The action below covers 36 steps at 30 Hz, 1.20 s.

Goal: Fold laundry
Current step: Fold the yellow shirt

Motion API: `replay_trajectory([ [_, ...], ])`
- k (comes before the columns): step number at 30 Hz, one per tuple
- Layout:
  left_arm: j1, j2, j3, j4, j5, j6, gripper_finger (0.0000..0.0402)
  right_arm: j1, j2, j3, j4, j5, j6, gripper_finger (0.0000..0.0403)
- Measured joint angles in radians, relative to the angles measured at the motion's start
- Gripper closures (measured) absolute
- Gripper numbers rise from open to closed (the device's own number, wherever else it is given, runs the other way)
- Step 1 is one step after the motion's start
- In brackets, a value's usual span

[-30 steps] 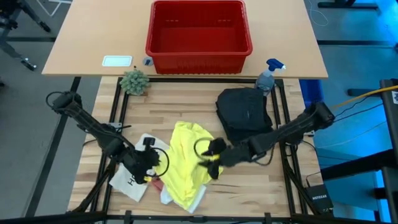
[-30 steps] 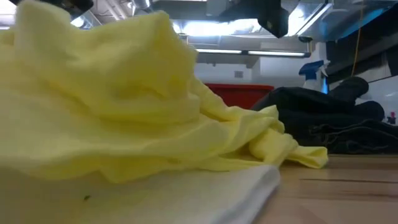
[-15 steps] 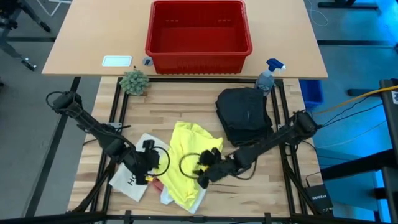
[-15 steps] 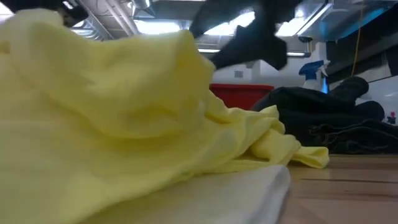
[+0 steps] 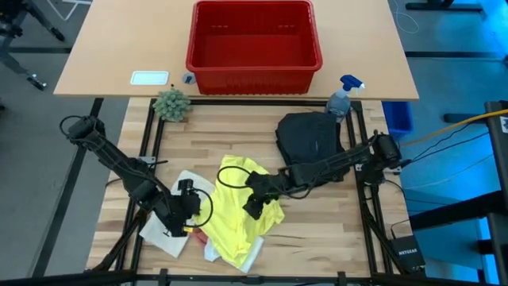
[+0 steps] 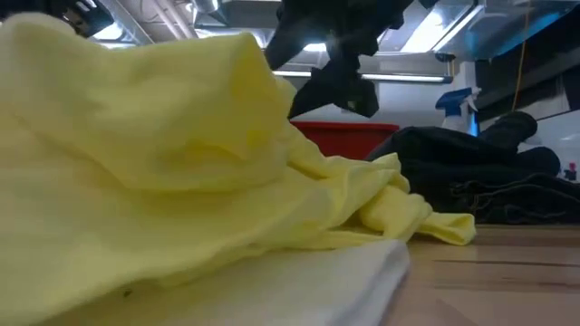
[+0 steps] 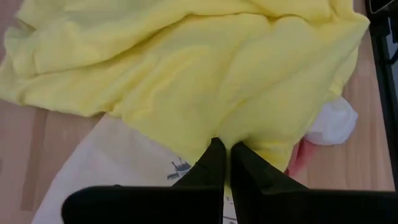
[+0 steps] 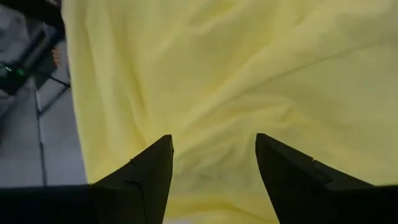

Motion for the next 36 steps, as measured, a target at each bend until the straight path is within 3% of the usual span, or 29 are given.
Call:
replay_trajectory([
  [14,0.001,0.0,0.0,0.001,-0.023,0.01,0.0401,0.001,0.111,0.0,0.005,0.0,0.002,0.0198],
  [16,0.0,0.0,0.0,0.001,-0.023,0.007,0.0401,0.001,0.117,-0.001,0.014,0.015,0.019,0.0243],
  [19,-0.001,0.0,0.0,-0.003,-0.023,0.007,0.0401,0.003,0.108,-0.001,0.01,0.004,0.006,0.0361],
  [20,-0.001,0.0,0.0,-0.007,-0.023,0.009,0.0401,0.011,0.098,-0.001,0.0,0.003,0.003,0.038],
  [28,-0.017,0.0,0.0,-0.005,-0.023,0.01,0.0401,0.074,0.006,0.0,-0.264,0.053,0.034,0.04],
  [36,-0.022,0.0,0.0,-0.005,-0.012,0.01,0.0401,0.135,0.034,-0.024,-0.265,0.037,0.09,0.0402],
])
